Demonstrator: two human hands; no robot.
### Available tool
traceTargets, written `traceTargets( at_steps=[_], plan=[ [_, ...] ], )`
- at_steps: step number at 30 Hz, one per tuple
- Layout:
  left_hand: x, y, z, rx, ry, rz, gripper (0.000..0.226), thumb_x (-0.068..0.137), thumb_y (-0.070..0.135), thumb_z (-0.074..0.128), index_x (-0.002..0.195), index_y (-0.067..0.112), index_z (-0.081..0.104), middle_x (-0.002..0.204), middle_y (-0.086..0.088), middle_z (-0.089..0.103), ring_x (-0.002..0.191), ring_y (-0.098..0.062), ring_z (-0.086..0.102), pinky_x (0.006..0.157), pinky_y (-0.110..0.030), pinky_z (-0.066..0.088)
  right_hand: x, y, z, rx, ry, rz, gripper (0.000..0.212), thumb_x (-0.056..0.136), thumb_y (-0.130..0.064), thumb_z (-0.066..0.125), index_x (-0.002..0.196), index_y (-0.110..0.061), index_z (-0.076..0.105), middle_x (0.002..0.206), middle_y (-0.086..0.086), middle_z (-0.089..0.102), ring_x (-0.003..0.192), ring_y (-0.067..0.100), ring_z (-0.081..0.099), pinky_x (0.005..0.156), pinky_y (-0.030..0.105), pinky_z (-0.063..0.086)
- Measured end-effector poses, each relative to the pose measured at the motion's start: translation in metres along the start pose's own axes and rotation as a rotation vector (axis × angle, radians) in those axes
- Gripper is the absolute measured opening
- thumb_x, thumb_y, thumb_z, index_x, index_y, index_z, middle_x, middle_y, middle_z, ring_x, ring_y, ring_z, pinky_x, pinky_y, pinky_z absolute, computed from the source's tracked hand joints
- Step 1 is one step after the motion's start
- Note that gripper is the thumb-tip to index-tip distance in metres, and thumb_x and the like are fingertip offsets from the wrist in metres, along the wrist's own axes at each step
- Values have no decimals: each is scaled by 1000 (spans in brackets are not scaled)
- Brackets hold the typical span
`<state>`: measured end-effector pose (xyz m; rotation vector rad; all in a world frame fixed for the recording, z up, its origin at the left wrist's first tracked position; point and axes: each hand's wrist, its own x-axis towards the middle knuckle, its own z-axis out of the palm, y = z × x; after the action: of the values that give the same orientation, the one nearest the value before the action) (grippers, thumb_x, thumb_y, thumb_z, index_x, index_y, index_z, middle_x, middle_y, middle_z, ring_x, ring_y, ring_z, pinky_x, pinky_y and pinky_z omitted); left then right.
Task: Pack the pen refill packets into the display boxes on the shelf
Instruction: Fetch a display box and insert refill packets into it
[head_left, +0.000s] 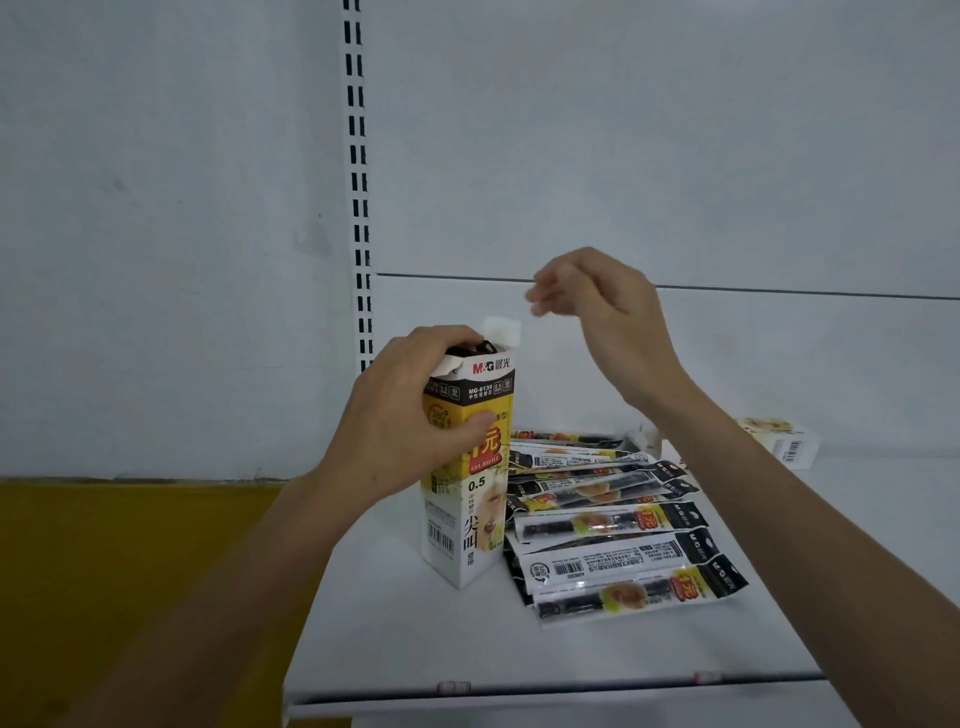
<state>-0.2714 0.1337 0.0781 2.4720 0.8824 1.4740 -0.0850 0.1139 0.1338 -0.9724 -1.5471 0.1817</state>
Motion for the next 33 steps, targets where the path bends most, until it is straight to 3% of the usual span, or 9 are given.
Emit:
traceTargets(
  at_steps=[2, 5, 8, 10, 15, 21, 28, 30, 33],
  plan=[
    [2, -1, 0, 18, -2, 1, 60, 60, 53, 54, 118, 41, 44, 101, 27, 48, 101, -8, 51, 84, -39, 51, -3, 15, -7, -181, -103, 136, 18, 93, -9, 48, 85, -15, 62, 79, -3, 67, 71, 13, 63, 70, 21, 51],
    [4, -1, 0, 21, -4, 8, 58, 60, 53, 53, 116, 38, 53, 100, 21, 48, 100, -9, 51, 82, -38, 51, -17, 51, -13, -557, -507, 320, 15, 91, -9, 52, 100, -14, 64, 90, -5, 66, 78, 9, 59, 60, 5, 43],
    [5, -1, -2, 29, -8, 35, 36, 60, 53, 54, 96, 55, 47, 96, 26, 47, 95, -5, 51, 77, -32, 50, -34, 88, -11, -718, -698, 426, 25, 89, -10, 57, 113, -12, 63, 116, 4, 64, 97, 13, 57, 90, 19, 44],
    [4, -2, -2, 49, -2, 41, 32, 62, 53, 54, 91, 56, 42, 95, 30, 47, 93, -4, 50, 76, -31, 49, -40, 100, -9, -762, -746, 467, 32, 88, -14, 58, 121, -14, 59, 125, 5, 60, 110, 17, 56, 91, 21, 39],
    [4, -2, -2, 78, -22, 7, 37, 62, 57, 55, 94, 39, 45, 87, 28, 49, 87, -4, 49, 71, -24, 43, -37, 103, -4, -751, -784, 511, 48, 84, -13, 60, 131, -15, 51, 133, 4, 55, 119, 19, 52, 95, 24, 38],
    [5, 0, -6, 66, -57, -20, 36, 64, 48, 63, 93, 33, 48, 87, 25, 50, 88, -6, 52, 72, -23, 45, -29, 103, -6, -720, -697, 476, 41, 81, -8, 66, 121, -11, 59, 125, 6, 60, 114, 20, 54, 90, 22, 39],
    [4, 1, -6, 35, -81, -33, 39, 69, 41, 75, 96, 34, 48, 89, 22, 50, 89, 0, 52, 69, -14, 41, -20, 99, -24, -665, -643, 403, 13, 84, -13, 64, 95, -18, 66, 96, 0, 65, 89, 17, 56, 66, 21, 40],
    [4, 2, -8, 29, -90, -28, 40, 70, 34, 76, 97, 39, 47, 90, 24, 49, 88, 2, 51, 69, -12, 39, -15, 96, -29, -606, -536, 357, 10, 86, -17, 62, 95, -21, 64, 96, -1, 64, 91, 18, 59, 67, 19, 41],
    [5, 5, -10, 17, -93, -19, 47, 69, 33, 76, 94, 53, 40, 91, 25, 49, 90, 4, 51, 70, -12, 39, -12, 90, -34, -532, -403, 318, 15, 90, -21, 58, 104, -19, 63, 102, 2, 66, 91, 21, 62, 73, 30, 46]
  ],
)
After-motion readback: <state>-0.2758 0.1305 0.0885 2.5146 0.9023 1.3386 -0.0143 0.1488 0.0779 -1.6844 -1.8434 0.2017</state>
